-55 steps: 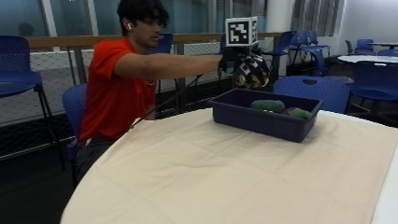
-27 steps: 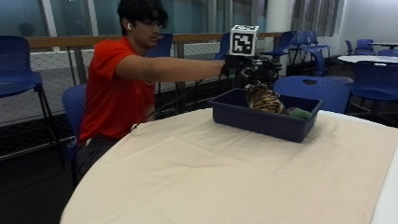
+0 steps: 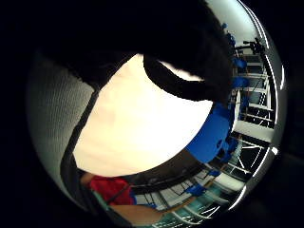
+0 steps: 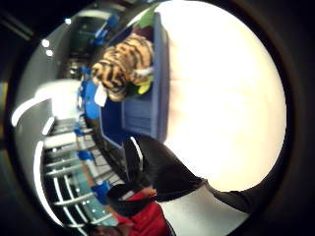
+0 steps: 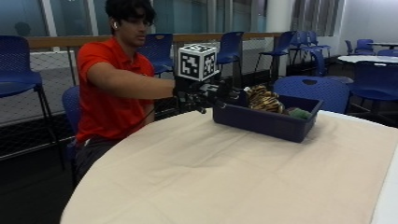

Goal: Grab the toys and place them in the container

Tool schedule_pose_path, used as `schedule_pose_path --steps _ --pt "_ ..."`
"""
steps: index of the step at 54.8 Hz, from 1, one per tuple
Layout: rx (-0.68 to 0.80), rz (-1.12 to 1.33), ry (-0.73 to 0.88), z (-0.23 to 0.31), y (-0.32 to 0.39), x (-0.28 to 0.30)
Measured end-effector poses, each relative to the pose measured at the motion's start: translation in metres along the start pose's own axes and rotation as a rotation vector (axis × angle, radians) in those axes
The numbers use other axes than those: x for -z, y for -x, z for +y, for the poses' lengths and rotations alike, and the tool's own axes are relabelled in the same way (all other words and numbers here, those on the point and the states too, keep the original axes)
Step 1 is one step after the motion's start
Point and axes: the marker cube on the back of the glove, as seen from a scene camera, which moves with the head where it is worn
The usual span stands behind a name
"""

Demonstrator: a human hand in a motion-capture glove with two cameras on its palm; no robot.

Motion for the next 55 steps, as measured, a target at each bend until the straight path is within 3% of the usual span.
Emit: schedule_pose_path --steps 22,55 --pt "-0.08 -0.049 -0.02 0.071 -0.075 -0.038" --pt "-0.124 -0.02 -0.066 0.108 -0.106 -0.008"
